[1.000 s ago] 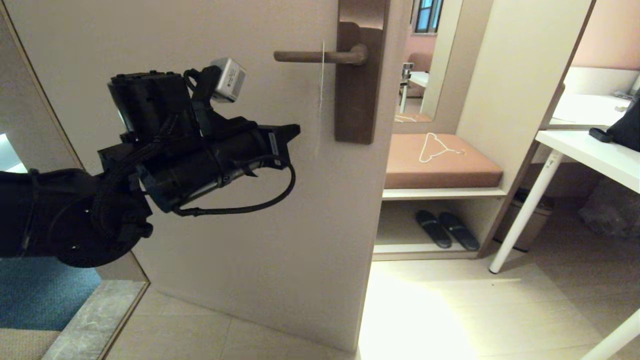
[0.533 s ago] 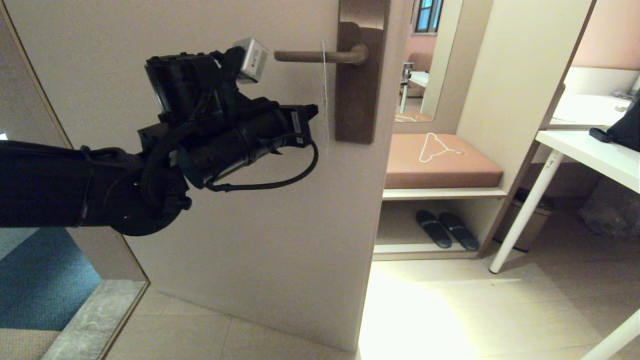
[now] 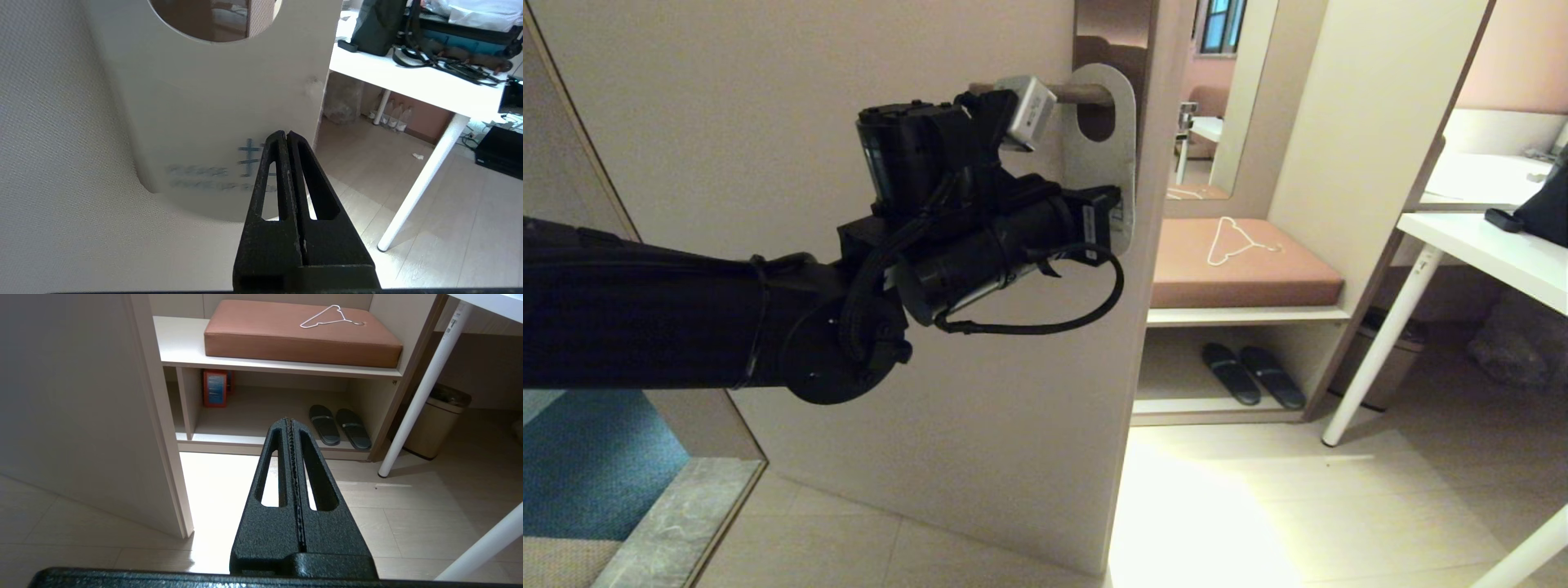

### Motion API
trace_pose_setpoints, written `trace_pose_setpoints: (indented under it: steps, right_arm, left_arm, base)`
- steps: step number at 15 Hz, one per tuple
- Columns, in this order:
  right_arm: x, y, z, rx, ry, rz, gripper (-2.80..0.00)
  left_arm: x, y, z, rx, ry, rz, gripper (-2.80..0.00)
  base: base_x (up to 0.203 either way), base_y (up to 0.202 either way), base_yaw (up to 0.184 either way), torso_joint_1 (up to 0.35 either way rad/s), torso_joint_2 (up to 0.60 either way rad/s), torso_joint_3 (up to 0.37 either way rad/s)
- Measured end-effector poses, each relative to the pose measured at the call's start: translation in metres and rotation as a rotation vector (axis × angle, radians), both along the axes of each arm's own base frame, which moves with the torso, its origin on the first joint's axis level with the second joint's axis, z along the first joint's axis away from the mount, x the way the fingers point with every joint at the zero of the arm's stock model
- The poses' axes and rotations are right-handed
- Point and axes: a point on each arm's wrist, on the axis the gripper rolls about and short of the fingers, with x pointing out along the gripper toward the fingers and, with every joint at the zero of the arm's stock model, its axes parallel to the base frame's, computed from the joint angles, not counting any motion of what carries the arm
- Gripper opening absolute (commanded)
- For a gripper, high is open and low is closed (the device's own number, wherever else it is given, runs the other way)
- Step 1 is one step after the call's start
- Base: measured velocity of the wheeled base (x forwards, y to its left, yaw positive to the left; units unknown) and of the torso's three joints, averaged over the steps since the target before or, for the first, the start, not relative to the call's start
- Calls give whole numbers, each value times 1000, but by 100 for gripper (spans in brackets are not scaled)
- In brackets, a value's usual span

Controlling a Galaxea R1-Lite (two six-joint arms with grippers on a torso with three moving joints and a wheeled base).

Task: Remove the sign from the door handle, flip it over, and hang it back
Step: Hang the sign back with the other side facing out

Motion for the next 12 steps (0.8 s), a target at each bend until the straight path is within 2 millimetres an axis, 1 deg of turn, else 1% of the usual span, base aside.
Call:
trace_pose_setpoints:
  steps: [3,9,12]
  right_arm:
    - [0,0,0,0,0,1,-280]
    - [0,0,0,0,0,0,-280]
    - [0,0,0,0,0,0,-280]
  left_arm:
    - [4,-6,-4,2,3,-3,-280]
    - [20,-20,-5,-18,-18,10,-280]
    - [23,-23,-8,-17,-16,10,-280]
  base:
    - [0,0,0,0,0,0]
    - [0,0,0,0,0,0]
    - [0,0,0,0,0,0]
